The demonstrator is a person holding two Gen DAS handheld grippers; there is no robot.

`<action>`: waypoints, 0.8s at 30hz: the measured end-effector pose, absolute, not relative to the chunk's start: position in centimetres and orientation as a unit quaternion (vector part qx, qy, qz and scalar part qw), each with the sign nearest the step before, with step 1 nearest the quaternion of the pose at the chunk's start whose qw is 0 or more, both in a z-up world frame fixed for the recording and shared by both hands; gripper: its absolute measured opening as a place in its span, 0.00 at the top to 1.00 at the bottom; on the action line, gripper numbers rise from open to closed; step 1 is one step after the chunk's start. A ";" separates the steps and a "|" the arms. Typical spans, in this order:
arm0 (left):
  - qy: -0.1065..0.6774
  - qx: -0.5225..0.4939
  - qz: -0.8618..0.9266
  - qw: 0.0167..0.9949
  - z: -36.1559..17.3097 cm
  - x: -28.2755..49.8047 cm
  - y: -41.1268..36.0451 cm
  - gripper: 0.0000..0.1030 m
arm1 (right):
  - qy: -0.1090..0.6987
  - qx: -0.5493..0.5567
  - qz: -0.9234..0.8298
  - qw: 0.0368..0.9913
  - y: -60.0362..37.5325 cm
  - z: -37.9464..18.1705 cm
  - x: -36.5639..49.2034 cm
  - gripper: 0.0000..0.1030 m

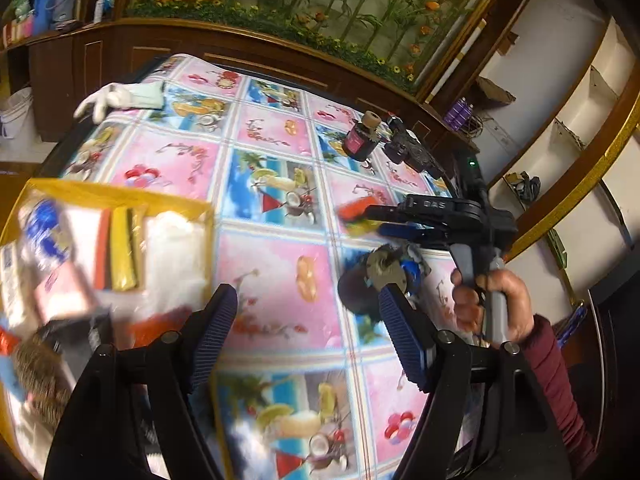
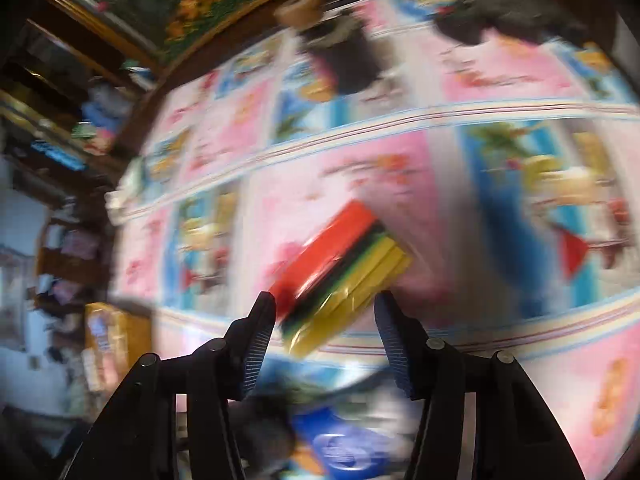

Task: Organize soft objects
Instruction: 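Grasp striped sponge pack with left tool while right tool grasps blue-white packet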

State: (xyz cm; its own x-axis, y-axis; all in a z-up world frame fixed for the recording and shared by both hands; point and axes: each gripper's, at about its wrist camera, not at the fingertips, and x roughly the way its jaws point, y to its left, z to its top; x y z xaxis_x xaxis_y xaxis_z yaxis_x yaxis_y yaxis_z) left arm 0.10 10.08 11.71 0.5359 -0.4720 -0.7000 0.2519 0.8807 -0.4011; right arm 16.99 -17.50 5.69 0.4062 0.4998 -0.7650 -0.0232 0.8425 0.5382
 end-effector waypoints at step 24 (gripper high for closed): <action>0.526 0.114 -0.290 0.791 3.4 17.0 -7.3 0.29 | 0.452 0.182 0.081 0.869 -19.2 2.9 10.9 0.24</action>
State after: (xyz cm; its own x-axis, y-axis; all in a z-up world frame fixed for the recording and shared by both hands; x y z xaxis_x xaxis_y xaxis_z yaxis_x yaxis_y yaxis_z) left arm 17.04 -7.33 3.38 0.2778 -0.3390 -0.8988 0.5795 0.8054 -0.1247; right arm 10.94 -19.25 2.86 0.5782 0.3056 -0.7565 0.0240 0.9204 0.3901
